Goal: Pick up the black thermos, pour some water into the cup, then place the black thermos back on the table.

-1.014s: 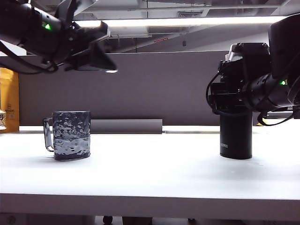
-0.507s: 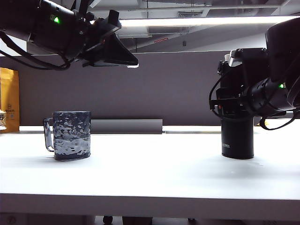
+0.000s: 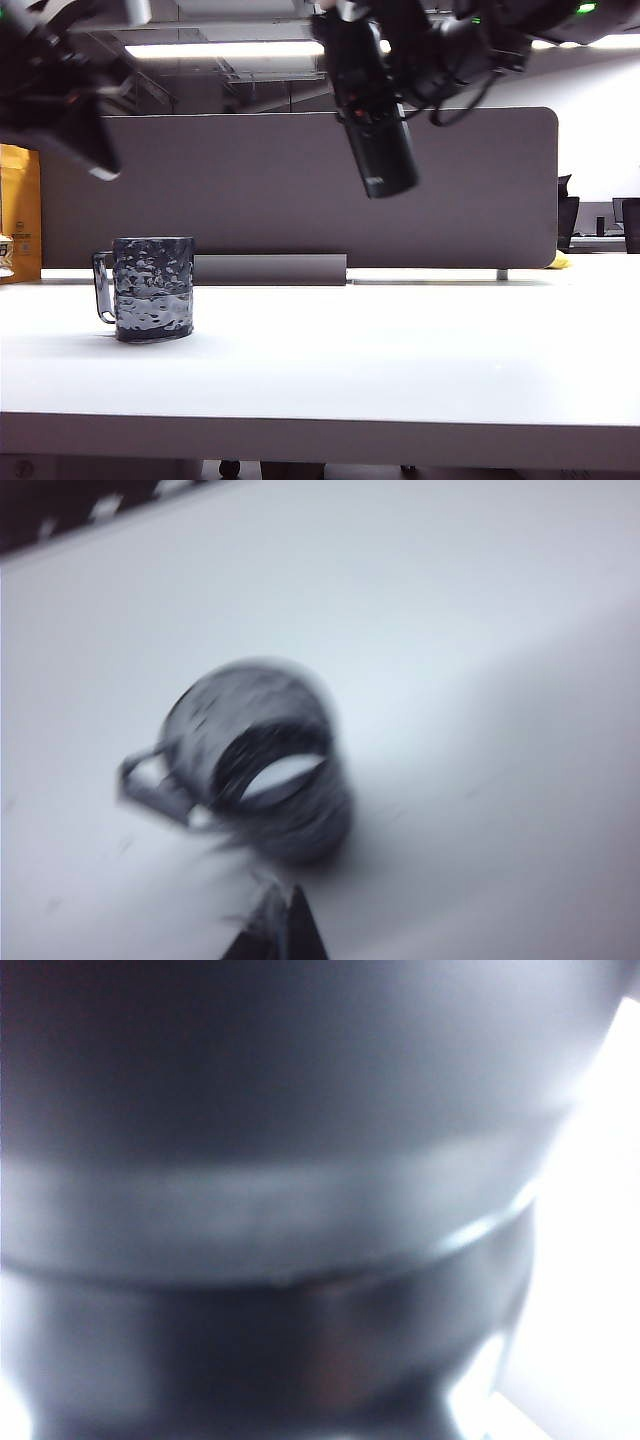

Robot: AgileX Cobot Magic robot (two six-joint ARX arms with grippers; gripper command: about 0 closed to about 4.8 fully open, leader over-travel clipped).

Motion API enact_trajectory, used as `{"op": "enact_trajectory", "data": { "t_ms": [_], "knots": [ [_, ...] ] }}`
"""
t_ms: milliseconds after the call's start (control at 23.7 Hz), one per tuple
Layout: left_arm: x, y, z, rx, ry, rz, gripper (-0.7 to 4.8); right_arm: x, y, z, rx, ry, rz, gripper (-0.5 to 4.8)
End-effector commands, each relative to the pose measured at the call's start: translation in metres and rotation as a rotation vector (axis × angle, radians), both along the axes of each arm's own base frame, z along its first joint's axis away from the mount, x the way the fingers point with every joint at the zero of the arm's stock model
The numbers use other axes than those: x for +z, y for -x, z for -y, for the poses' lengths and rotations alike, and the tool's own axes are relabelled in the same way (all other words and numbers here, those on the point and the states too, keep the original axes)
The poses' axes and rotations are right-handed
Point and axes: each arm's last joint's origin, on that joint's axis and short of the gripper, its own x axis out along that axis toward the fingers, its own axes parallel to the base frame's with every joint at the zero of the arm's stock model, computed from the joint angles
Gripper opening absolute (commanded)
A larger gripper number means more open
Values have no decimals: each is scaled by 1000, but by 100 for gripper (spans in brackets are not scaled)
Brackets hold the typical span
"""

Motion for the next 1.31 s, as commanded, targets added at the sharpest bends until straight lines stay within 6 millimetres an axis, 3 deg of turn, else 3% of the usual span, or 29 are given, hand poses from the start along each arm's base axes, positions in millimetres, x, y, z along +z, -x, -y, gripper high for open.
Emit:
{"op": "enact_trajectory", "data": {
  "t_ms": [42, 169, 296, 380, 591, 887, 1141, 1310],
  "knots": [
    [5, -7, -15, 96, 54, 15, -5, 18, -19, -30, 61, 54, 151, 144],
    [10, -18, -12, 54, 35, 132, -5, 3, -52, -66, 119, 203, 233, 144],
    [-10, -38, -5, 51, 27, 87, -5, -27, -77, -85, 152, 380, 333, 144],
    [-19, -40, -4, 68, 32, 22, -5, -35, -77, -88, 201, 440, 373, 144],
    [-20, -41, -5, 92, 44, 15, -5, -39, -78, -92, 298, 523, 489, 144],
    [-25, -38, -6, 98, 19, -38, -5, -55, -97, -103, 261, 688, 635, 143],
    [-26, -38, -6, 98, 16, -47, -5, -48, -93, -107, 241, 843, 909, 144],
    [-27, -37, -7, 99, 13, -56, -5, -49, -92, -109, 255, 859, 921, 143]
  ]
}}
